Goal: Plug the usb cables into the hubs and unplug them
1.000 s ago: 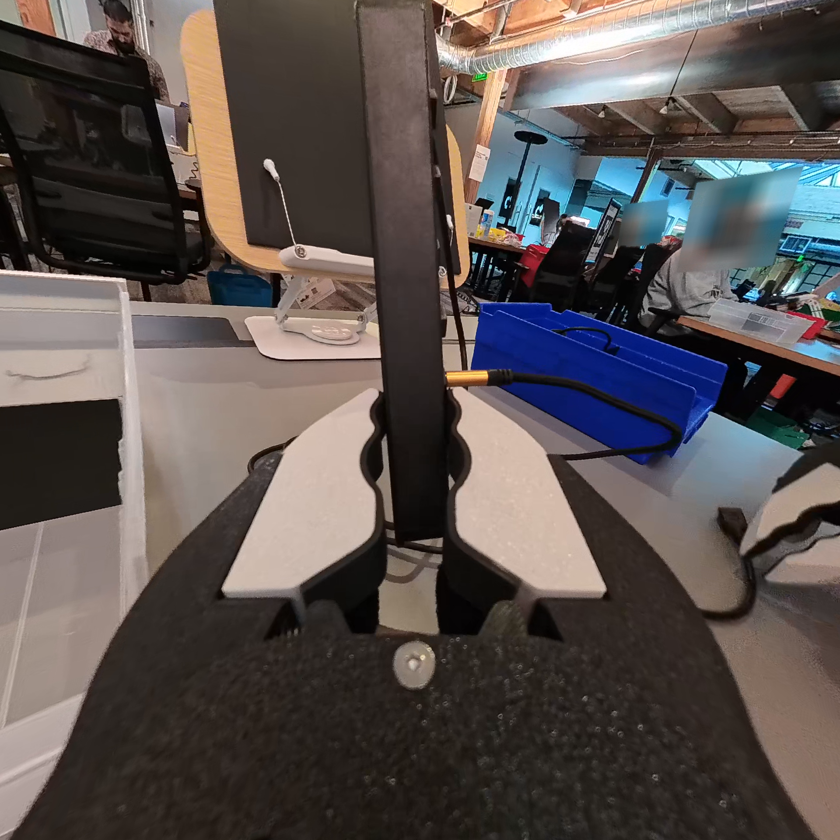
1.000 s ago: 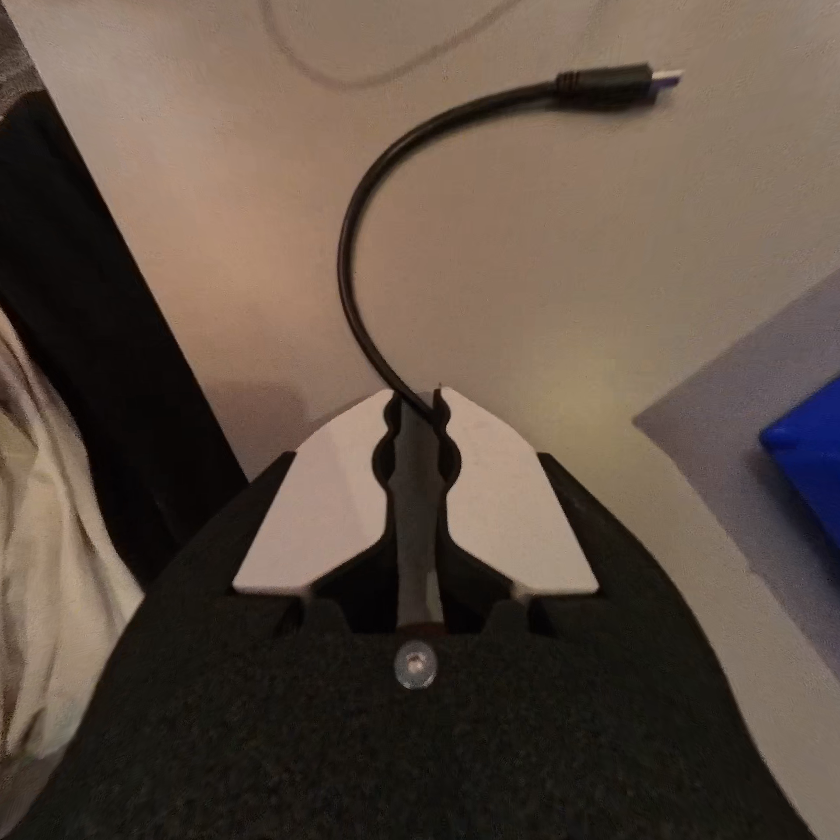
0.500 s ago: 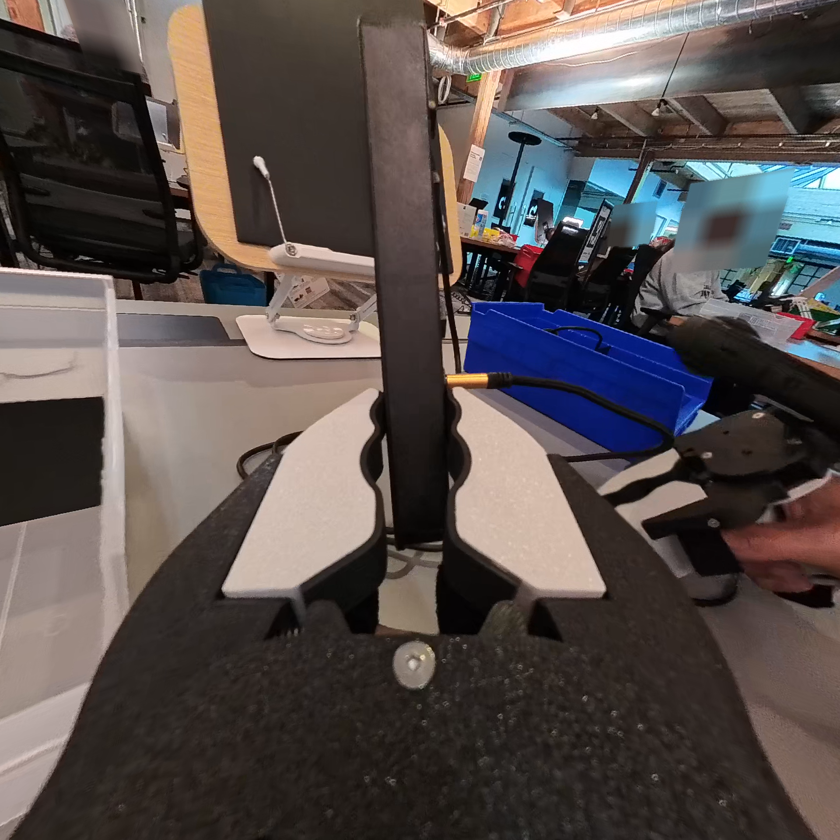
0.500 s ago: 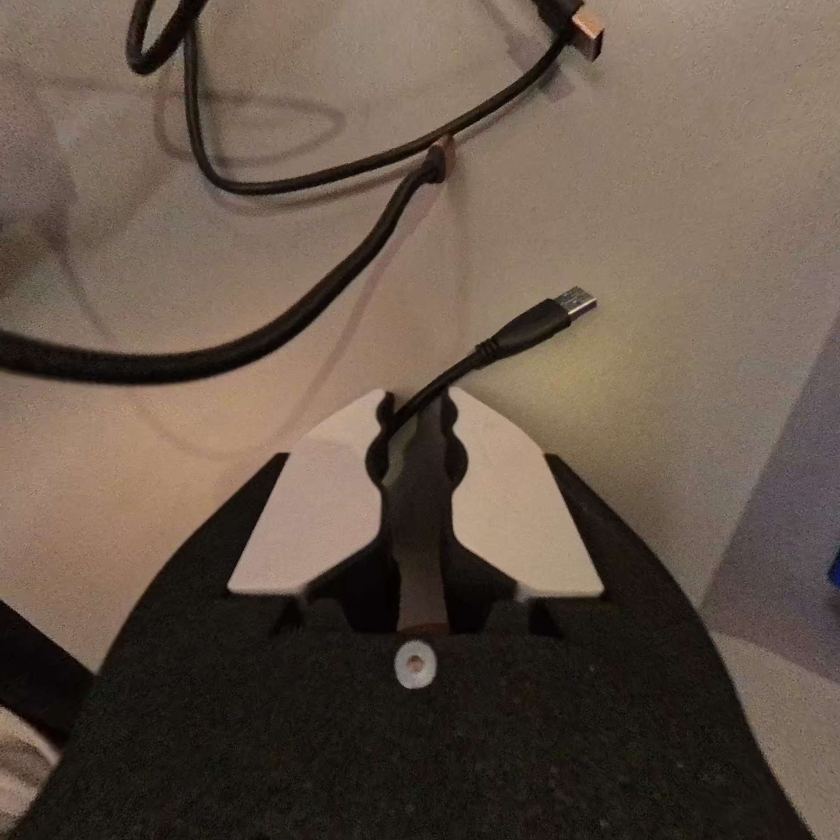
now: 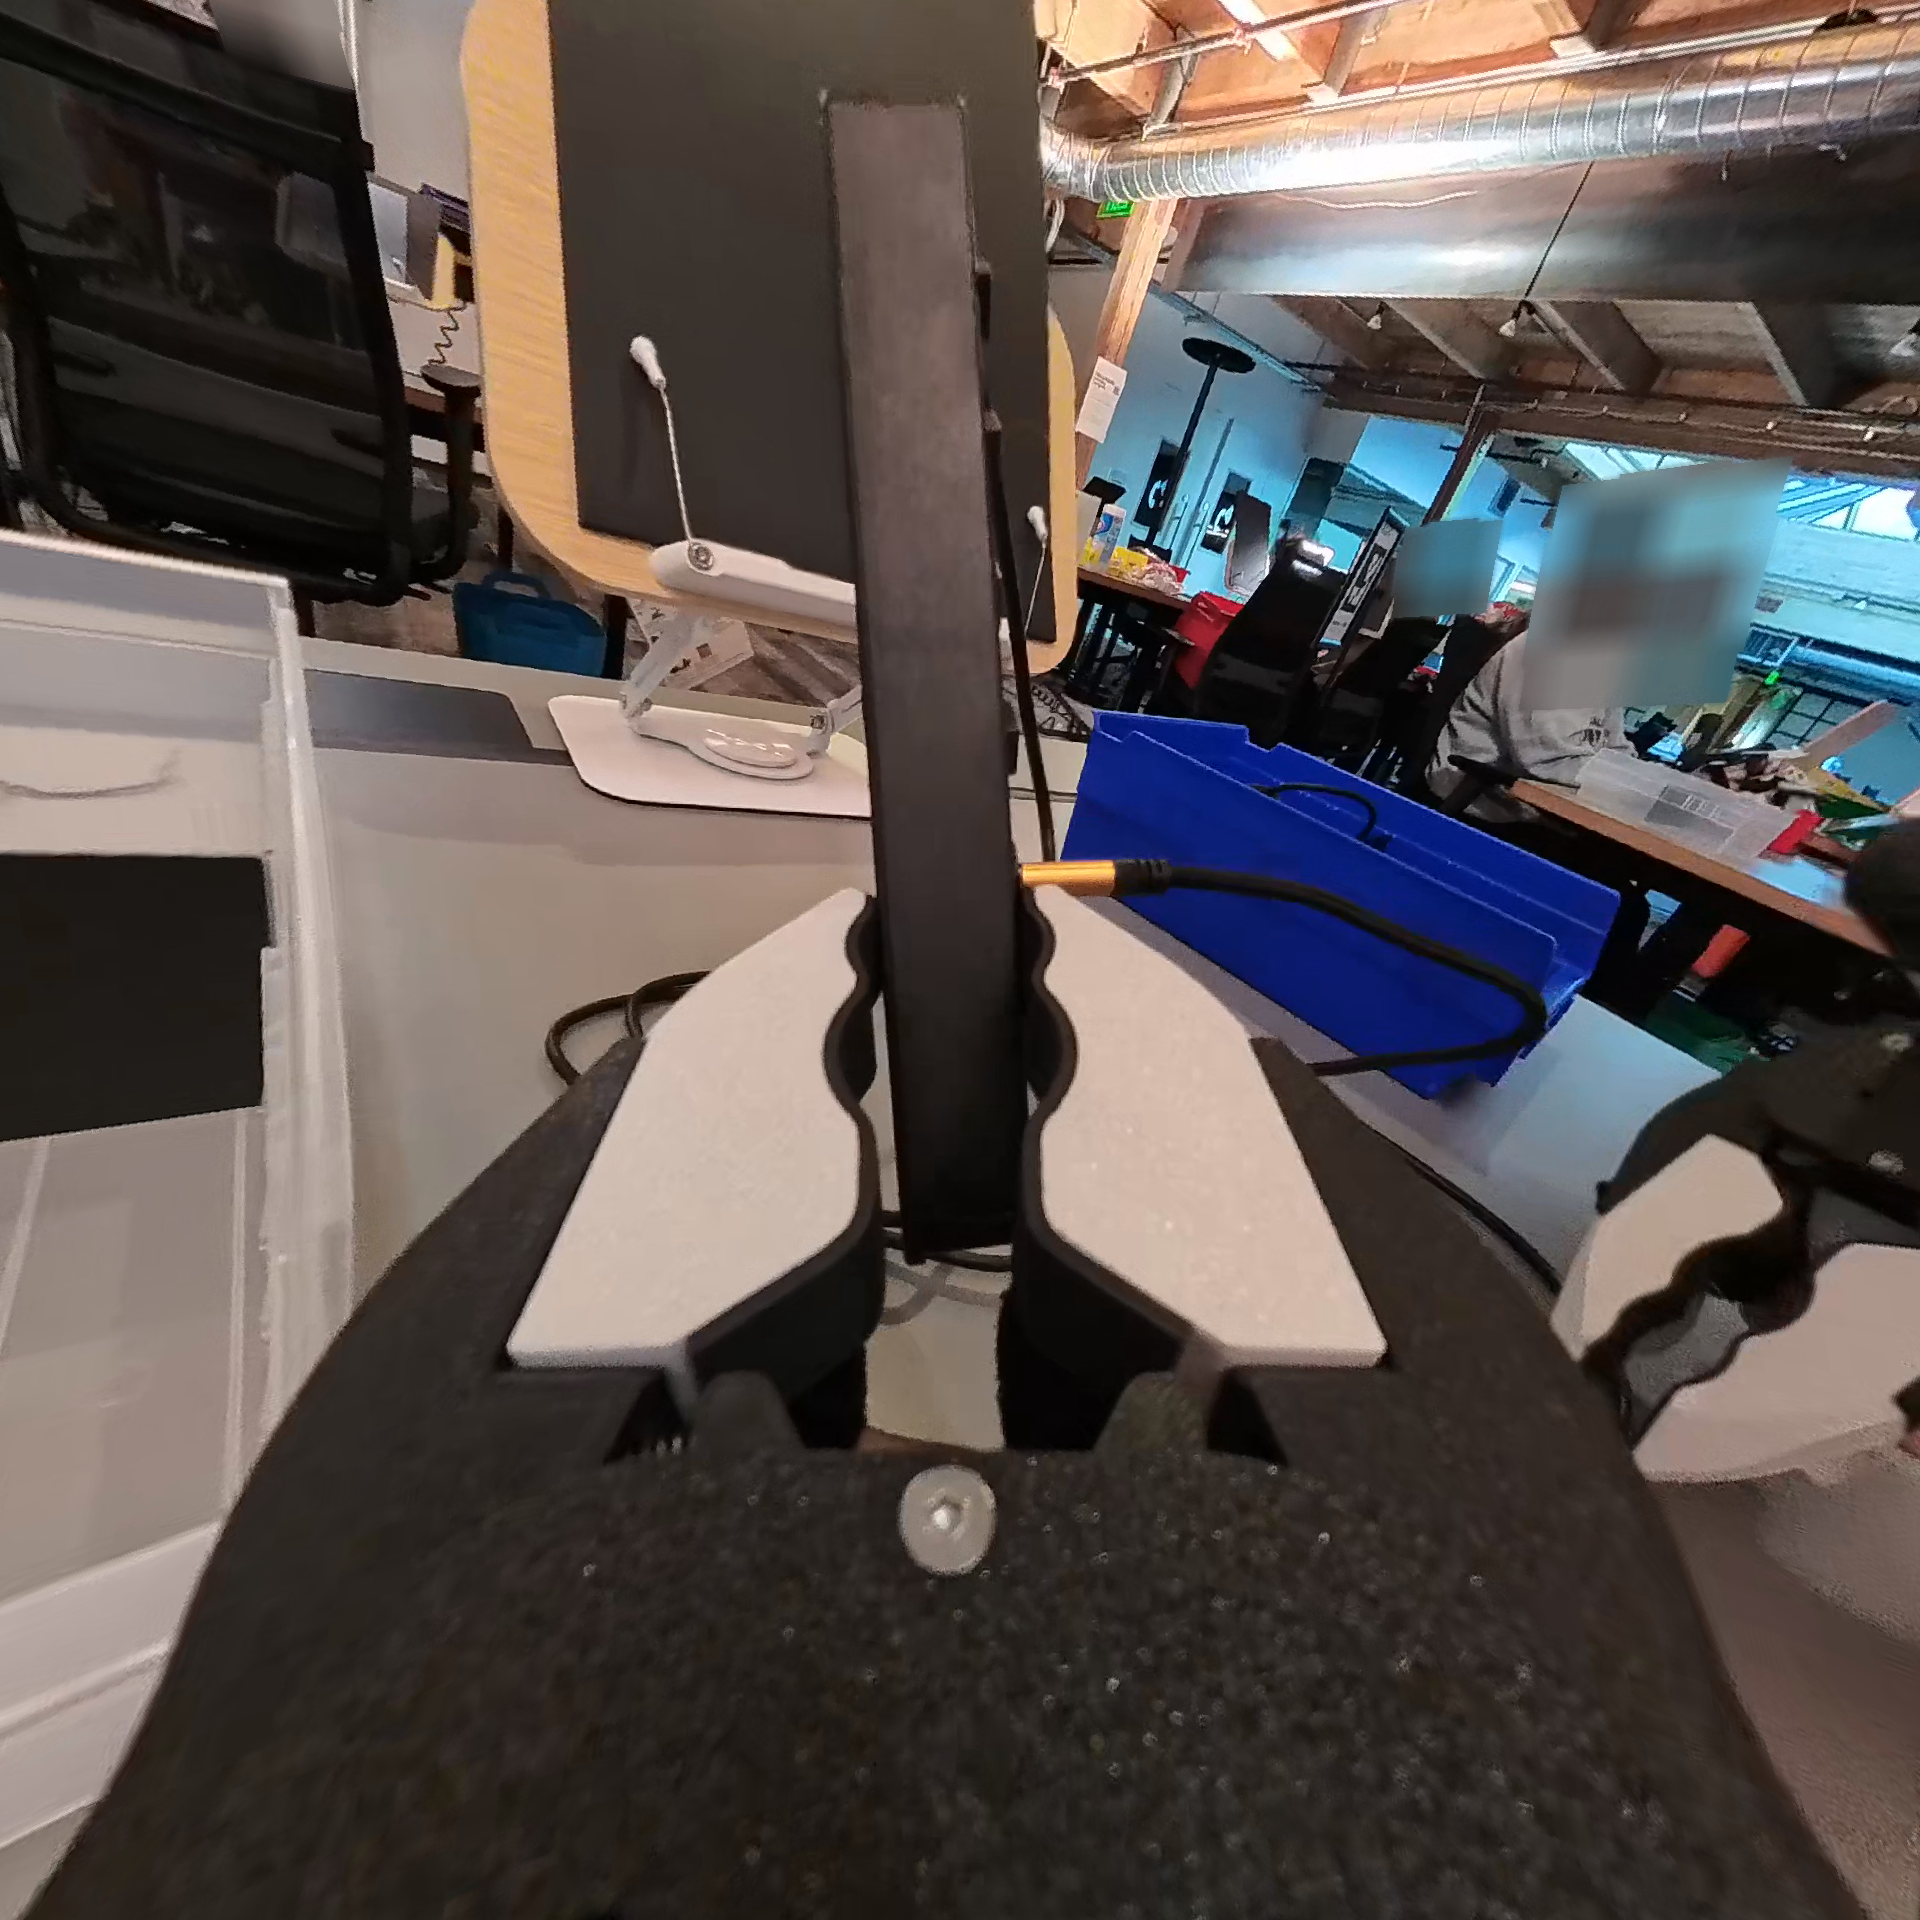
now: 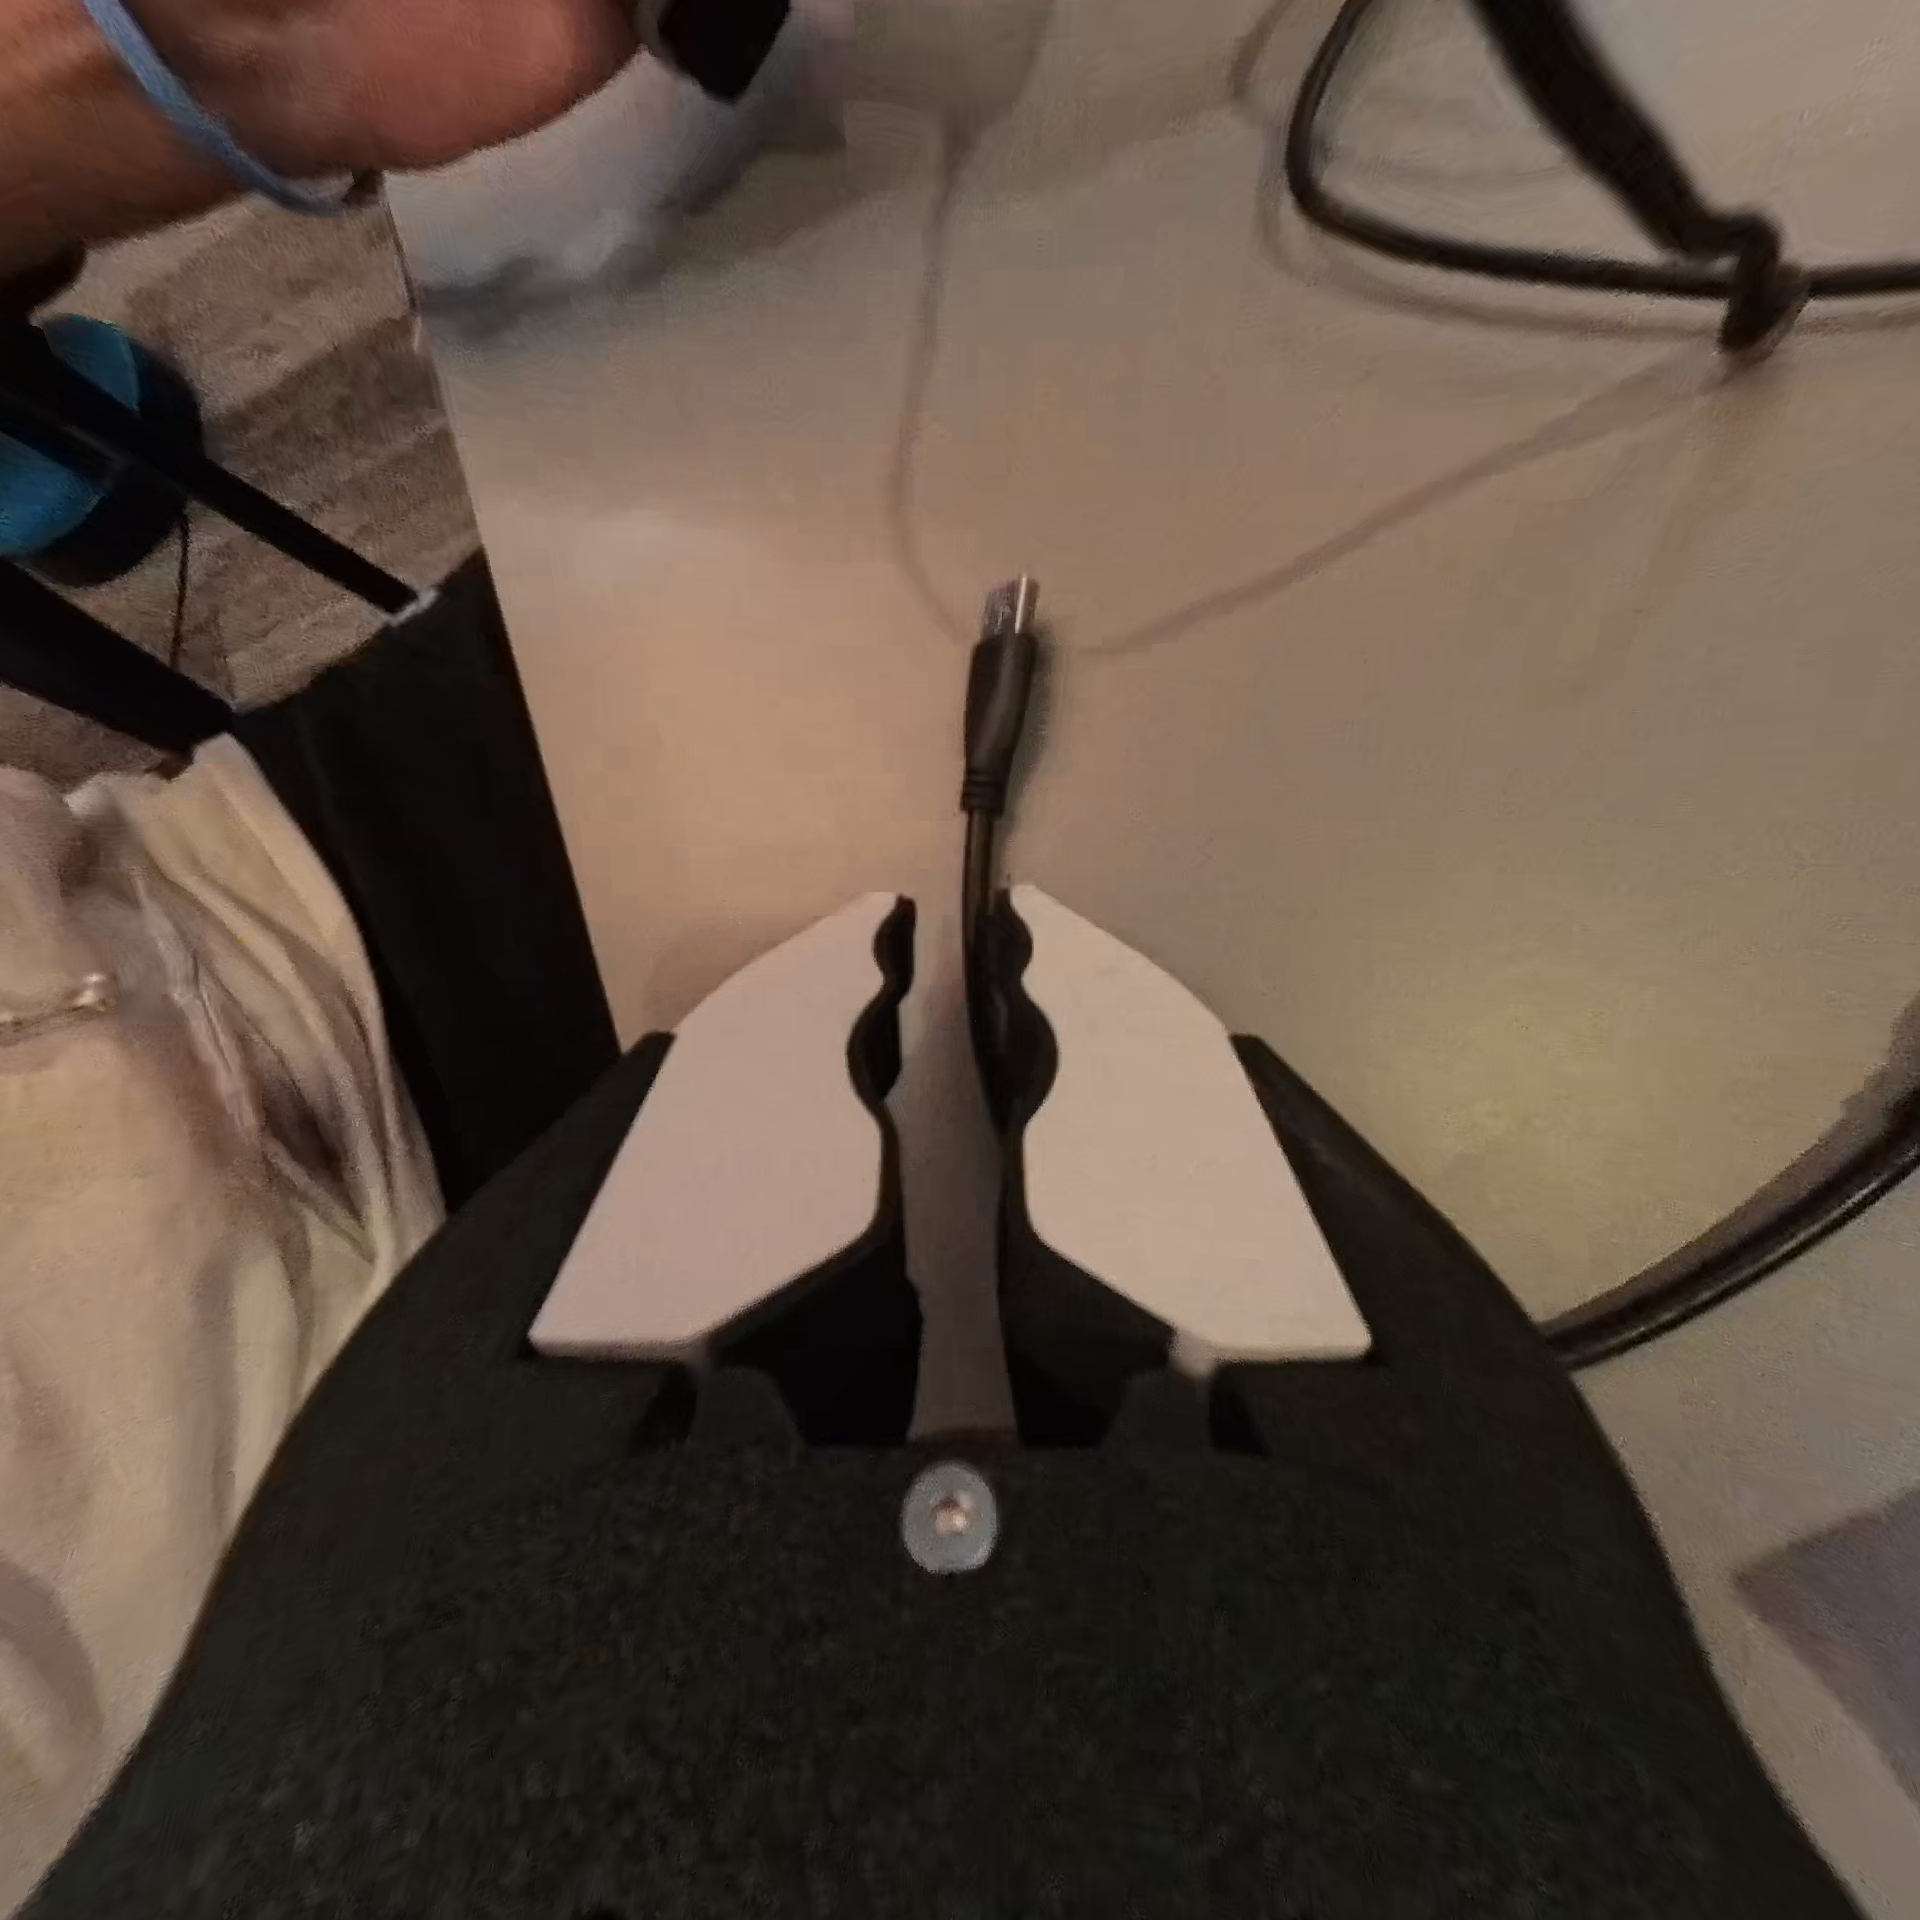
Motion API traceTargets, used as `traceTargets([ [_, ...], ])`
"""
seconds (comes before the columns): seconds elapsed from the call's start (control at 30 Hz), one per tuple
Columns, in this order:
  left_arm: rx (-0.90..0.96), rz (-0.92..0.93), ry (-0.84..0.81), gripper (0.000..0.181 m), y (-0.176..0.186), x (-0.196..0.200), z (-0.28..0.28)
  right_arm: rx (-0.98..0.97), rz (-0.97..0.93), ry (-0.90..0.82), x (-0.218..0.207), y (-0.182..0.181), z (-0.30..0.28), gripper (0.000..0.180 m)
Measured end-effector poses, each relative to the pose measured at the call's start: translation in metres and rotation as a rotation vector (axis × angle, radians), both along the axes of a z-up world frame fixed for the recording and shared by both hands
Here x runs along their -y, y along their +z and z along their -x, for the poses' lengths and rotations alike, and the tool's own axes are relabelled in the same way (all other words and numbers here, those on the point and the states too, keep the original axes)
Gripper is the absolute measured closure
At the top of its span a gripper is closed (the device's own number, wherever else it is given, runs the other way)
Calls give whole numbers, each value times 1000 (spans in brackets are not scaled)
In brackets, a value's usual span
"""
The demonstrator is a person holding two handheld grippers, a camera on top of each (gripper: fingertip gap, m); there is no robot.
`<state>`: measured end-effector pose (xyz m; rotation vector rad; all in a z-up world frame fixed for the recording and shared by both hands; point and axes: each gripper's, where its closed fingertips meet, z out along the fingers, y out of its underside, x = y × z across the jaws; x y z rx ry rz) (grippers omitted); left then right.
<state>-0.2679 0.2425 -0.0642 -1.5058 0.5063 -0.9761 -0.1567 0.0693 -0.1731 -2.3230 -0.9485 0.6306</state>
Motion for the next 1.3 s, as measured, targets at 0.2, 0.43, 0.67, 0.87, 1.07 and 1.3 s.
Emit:
traceTargets([
  [0.2, -39, -42, -11, 157, 1, 4, -5, 103, -155, -111, -27, -6, 17, 145],
  [0.43, -46, -44, -25, 157, -1, 6, -8, 205, -200, -89, -28, -19, 30, 166],
  [0.67, -44, -47, -36, 157, 0, 9, -9, -283, -214, -11, -14, 49, 38, 167],
  [0.87, -37, -37, -50, 157, -1, 10, -13, -545, -305, 42, -4, 97, 24, 167],
  [1.07, -4, -64, -104, 157, 6, 20, -17, -576, -243, -5, -8, 99, 16, 167],
  [1.3, 19, -44, -155, 157, 7, 26, -23, -263, -406, -247, -37, 109, -36, 167],
])
